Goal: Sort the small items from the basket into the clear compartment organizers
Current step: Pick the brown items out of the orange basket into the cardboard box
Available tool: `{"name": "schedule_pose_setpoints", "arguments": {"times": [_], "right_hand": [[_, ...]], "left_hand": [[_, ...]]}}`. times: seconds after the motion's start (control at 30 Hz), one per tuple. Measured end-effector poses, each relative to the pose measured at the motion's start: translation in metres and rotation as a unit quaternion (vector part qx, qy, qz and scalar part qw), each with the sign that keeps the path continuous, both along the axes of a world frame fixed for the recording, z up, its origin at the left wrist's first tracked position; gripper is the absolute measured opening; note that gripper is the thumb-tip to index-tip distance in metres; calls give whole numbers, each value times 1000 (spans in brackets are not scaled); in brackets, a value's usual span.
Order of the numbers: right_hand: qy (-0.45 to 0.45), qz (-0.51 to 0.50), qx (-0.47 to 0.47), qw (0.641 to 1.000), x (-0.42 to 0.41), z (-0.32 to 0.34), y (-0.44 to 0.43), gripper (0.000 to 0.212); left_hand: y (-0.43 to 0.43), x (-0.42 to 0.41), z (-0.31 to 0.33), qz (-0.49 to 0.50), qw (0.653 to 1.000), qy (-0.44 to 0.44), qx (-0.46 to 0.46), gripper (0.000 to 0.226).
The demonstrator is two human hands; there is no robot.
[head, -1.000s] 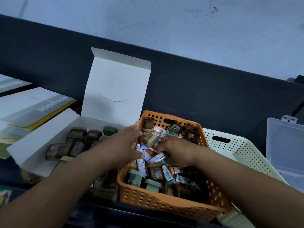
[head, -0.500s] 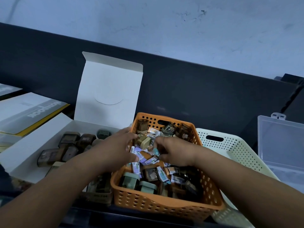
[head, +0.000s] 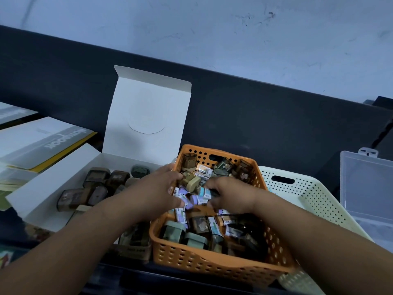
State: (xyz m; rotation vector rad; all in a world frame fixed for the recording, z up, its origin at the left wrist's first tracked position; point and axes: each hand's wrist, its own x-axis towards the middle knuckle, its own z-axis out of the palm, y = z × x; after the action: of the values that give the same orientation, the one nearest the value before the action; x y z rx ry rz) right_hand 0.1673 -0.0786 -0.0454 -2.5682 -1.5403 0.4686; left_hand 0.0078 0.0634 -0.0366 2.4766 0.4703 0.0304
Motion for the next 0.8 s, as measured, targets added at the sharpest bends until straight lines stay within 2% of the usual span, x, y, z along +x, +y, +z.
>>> {"name": "schedule_pose_setpoints", "arguments": {"times": [0.17, 0.23, 0.3, 0.4, 0.47, 0.53, 0.63, 0.73, 0.8], "right_hand": [[53, -75, 137, 986, 5, 33, -34, 8], [7, -121, 186, 975, 16, 43, -57, 10], [-46, -180, 194, 963, 31, 43, -80, 14], [-73, -279, 157, 944, 47, 35, -108, 19], [-86, -316, 140, 935, 47, 31, -117, 38], [-114, -306, 150, 933, 40, 31, -115, 57], [-93, -208, 172, 959, 17, 40, -92, 52], [-8, -102, 105, 989, -12, 43, -63, 47], [16, -55, 33, 998, -22, 36, -45, 45]], "left_hand": [[-1, 0, 1, 0, 1000, 3, -1, 70], [1, 1, 0, 0, 1000, 2, 2, 70], [2, 1, -2, 1, 1000, 1, 1, 70], [2, 2, -2, -1, 1000, 5, 10, 71], [2, 3, -2, -1, 1000, 5, 17, 72], [2, 3, -2, 1, 1000, 7, 16, 72], [2, 3, -2, 2, 1000, 8, 16, 72], [1, 2, -2, 6, 1000, 5, 9, 71], [2, 1, -3, 7, 1000, 3, 3, 70]]}}
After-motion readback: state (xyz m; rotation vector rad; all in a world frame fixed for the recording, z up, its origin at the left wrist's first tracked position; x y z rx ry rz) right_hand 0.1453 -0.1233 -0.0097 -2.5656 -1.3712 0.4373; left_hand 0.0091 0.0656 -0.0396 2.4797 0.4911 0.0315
